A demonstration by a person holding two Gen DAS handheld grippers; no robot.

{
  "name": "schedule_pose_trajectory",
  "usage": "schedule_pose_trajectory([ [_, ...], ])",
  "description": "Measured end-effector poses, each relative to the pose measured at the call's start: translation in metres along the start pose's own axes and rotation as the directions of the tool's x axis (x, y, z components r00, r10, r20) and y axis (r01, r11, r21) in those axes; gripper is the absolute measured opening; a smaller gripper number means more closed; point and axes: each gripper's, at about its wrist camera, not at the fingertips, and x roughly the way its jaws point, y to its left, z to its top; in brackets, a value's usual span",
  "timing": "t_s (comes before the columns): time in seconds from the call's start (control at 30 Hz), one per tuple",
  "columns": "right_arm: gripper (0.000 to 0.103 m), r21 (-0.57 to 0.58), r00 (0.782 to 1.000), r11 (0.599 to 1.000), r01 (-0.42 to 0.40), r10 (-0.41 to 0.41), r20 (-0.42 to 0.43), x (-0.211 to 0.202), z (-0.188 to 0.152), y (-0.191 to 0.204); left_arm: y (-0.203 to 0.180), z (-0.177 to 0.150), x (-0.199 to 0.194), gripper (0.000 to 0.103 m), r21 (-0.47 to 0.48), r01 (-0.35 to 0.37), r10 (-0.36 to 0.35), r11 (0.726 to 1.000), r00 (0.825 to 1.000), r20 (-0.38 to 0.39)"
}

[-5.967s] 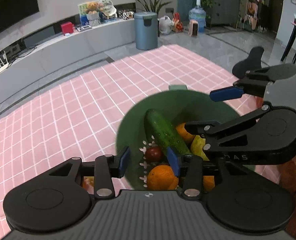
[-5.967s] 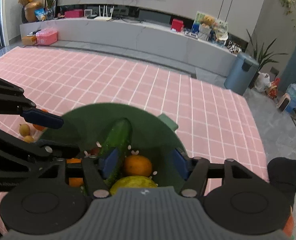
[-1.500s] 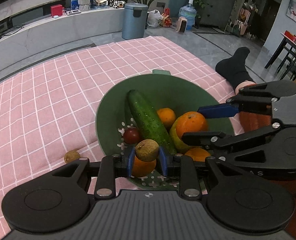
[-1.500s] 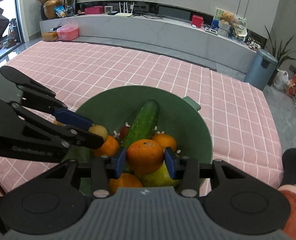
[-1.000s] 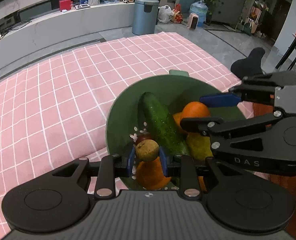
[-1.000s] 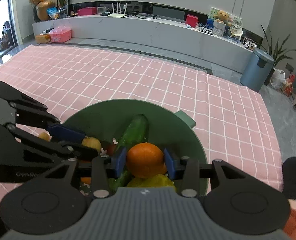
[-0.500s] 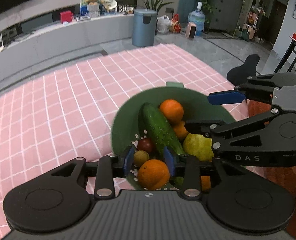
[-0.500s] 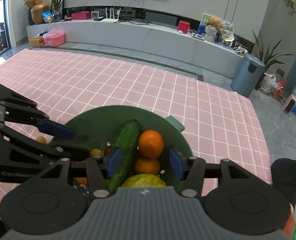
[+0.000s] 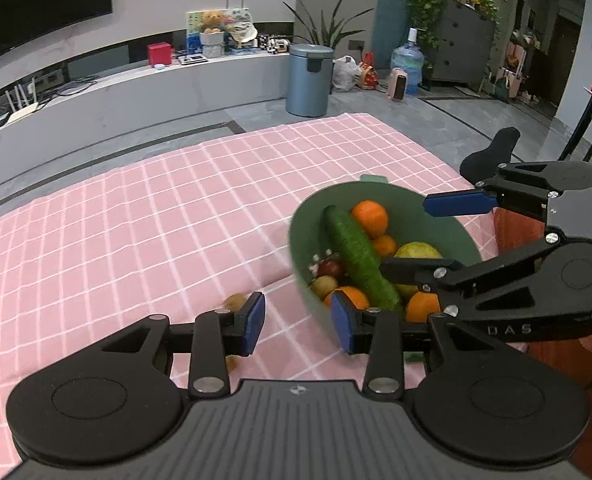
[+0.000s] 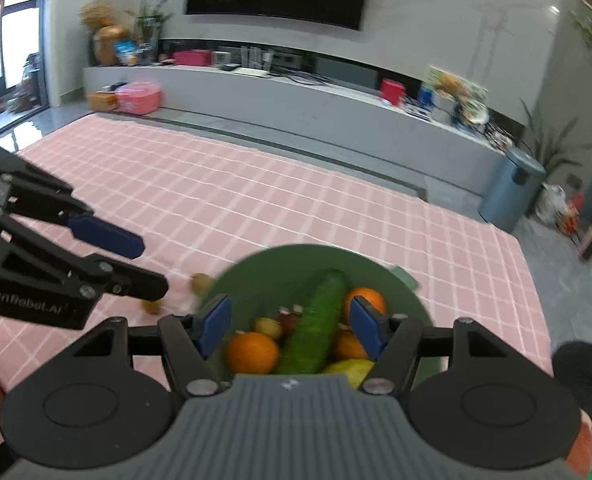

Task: Organize fruits
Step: 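Move both tools back to the two remaining kiwis on the cloth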

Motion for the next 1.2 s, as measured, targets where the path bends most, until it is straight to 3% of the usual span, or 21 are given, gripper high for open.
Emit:
schedule_pose_trajectory([
  [0.27,0.062,-0.138,0.994,0.985,-0.103,0.105,0.014,0.003,0.008,0.040,0.029,-0.019,-0.010,0.046,-0.028,-0.023,0.023,0.999,1.000,-0.007],
  [0.63,0.046,-0.373,0.979,0.905,-0.205,0.192,-0.071,0.024,0.023,0.082,0.071,-0.044,-0.010,0.046,-0.079,0.028,-0.028,0.996,1.000,0.004],
  [0.77,0.038,-0.459,0.974,0.859,-0.228,0.197,-0.116,0.038,0.031,0.090,0.077,-0.049,-0.005,0.046,-0.086,0.057,-0.056,0.995,0.998,0.009],
  [0.97,0.035,-0.563,0.961,0.781,-0.270,0.184,-0.205,0.062,0.041,0.092,0.077,-0.051,0.017,0.046,-0.081,0.083,-0.085,0.993,0.996,-0.027],
  [1.03,0.030,-0.585,0.955,0.759,-0.286,0.176,-0.238,0.072,0.042,0.092,0.075,-0.051,0.026,0.046,-0.069,0.074,-0.077,0.995,0.996,-0.047],
  [1.13,0.030,-0.603,0.947,0.737,-0.306,0.168,-0.275,0.087,0.042,0.092,0.072,-0.049,0.040,0.046,-0.053,0.022,-0.026,0.998,0.997,-0.072],
  [1.2,0.030,-0.605,0.941,0.730,-0.317,0.163,-0.297,0.096,0.043,0.092,0.072,-0.049,0.046,0.046,-0.055,0.026,-0.029,0.998,0.997,-0.073],
])
